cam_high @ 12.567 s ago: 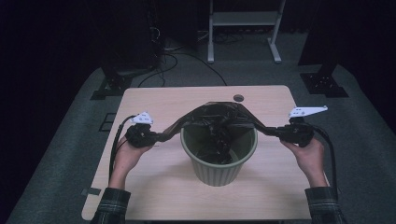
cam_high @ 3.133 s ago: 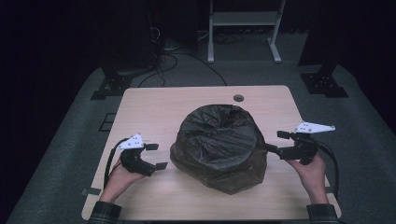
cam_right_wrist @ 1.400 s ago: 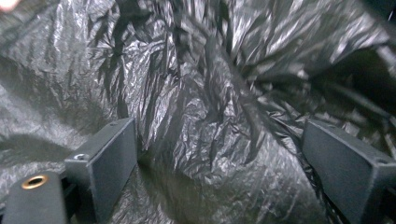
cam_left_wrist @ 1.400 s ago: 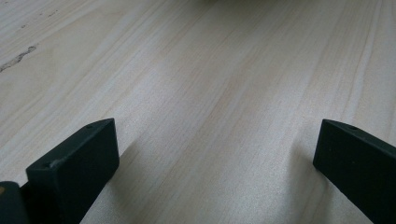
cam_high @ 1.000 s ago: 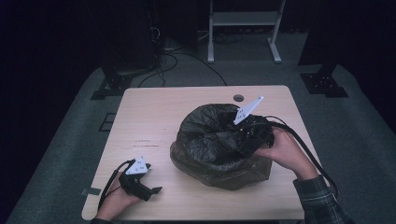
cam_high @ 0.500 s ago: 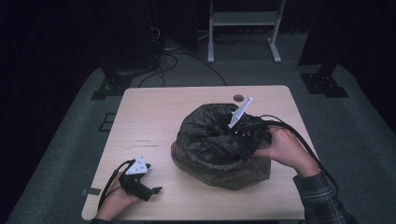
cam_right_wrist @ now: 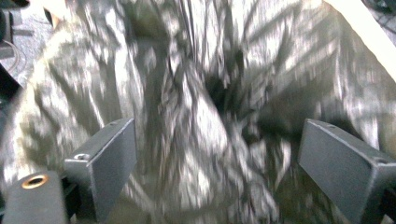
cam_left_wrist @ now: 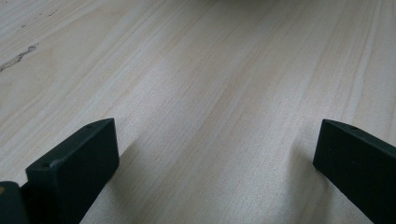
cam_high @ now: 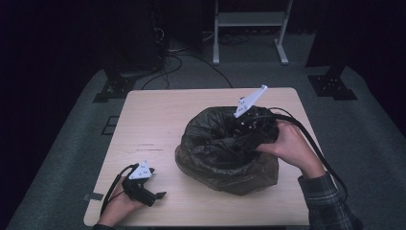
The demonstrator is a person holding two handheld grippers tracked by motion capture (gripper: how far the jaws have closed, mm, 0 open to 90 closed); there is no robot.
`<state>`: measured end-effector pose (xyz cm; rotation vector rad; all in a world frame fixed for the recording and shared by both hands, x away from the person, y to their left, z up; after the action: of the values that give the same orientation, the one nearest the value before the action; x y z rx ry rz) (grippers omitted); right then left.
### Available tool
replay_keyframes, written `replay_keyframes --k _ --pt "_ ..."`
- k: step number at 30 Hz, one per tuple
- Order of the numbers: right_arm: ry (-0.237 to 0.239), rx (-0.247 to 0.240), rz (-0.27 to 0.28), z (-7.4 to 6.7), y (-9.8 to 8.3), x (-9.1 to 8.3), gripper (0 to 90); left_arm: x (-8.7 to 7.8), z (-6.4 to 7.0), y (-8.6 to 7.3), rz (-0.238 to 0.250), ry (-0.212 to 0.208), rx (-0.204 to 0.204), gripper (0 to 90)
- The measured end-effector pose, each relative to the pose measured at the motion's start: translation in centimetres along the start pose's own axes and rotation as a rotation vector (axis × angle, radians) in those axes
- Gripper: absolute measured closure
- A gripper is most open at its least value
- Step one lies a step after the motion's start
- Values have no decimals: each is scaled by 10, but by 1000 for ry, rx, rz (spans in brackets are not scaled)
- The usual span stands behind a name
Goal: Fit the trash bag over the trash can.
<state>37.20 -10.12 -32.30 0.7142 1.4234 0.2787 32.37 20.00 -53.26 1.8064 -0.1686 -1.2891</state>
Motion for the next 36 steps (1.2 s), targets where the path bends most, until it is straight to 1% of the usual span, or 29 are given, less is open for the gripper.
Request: replay_keyframes --k 4,6,9,12,13,14,16,18,21,23,25,28,31,36 --pt "2 -18 1 0 19 14 104 0 0 0 0 0 0 0" --pt "12 -27 4 1 28 23 104 0 0 0 0 0 0 0" --pt "29 -33 -20 1 39 39 103 0 0 0 -1 -1 0 0" --pt "42 -41 -50 1 45 55 103 0 0 0 -1 -1 0 0" --pt "43 -49 -53 1 46 60 103 0 0 0 -1 -1 1 0" --pt "53 -46 -60 0 47 65 103 0 0 0 -1 -1 1 0" --pt "58 -42 -87 1 44 76 103 0 0 0 -1 -2 0 0" --pt "59 -39 -128 2 40 88 102 0 0 0 -1 -1 0 0" --pt "57 -33 -170 2 37 98 102 0 0 0 -2 -2 1 0" --pt "65 -29 -187 1 36 102 102 0 0 0 -2 -1 2 0" --pt "63 -24 -197 1 35 103 102 0 0 0 -2 -2 3 0" --pt "50 -31 -176 3 36 97 102 0 0 0 -2 -3 3 0" --pt "33 -30 -151 5 38 85 102 0 0 0 -3 -3 3 0" --pt "-11 -12 -143 15 33 60 102 0 0 0 -3 -2 4 0"
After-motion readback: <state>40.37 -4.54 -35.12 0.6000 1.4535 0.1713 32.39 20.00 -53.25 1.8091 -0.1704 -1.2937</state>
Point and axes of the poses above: each handheld gripper's, and its own axes: x roughly forward along the jaws, y roughly out of its top, z roughly to its right, the point moved 7 cm from there along x, roughly forward along the jaws, and after that the axes turned 5 degrees about y, right-handed, at the moved point
